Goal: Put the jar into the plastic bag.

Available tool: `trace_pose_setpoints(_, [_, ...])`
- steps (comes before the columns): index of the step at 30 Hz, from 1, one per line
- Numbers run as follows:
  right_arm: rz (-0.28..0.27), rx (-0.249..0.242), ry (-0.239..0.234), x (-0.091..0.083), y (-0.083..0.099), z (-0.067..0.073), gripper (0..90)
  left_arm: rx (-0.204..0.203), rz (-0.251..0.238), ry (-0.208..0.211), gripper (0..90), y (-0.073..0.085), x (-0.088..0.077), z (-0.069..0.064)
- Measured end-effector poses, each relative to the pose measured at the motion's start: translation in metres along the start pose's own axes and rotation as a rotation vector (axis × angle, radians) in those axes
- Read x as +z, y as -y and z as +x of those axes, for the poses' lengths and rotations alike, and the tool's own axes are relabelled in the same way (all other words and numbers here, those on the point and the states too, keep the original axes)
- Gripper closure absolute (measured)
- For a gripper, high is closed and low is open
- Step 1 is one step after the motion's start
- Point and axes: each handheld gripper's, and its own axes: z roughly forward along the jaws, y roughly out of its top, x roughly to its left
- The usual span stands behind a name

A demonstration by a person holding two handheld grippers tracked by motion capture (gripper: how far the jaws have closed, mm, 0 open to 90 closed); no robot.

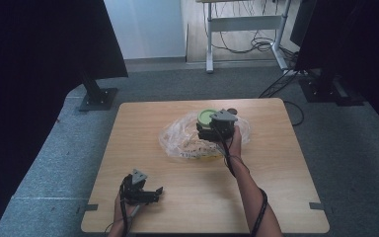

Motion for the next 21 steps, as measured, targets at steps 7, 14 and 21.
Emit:
trace_pose_setpoints(7, [0.013,0.01,0.008,0.014,0.003,0.003,11.1,0.002,0.001,0.0,3.4,0.0,0.0,0.0])
trace_pose_setpoints(14, [0.04,-0.008,0.015,0.032,0.007,0.012,11.1,0.001,0.001,0.0,3.4,0.0,0.0,0.0])
trace_pose_setpoints(21, [0.05,-0.001,0.023,0.045,0.01,0.016,11.1,0.003,0.001,0.0,3.4,0.0,0.0,0.0])
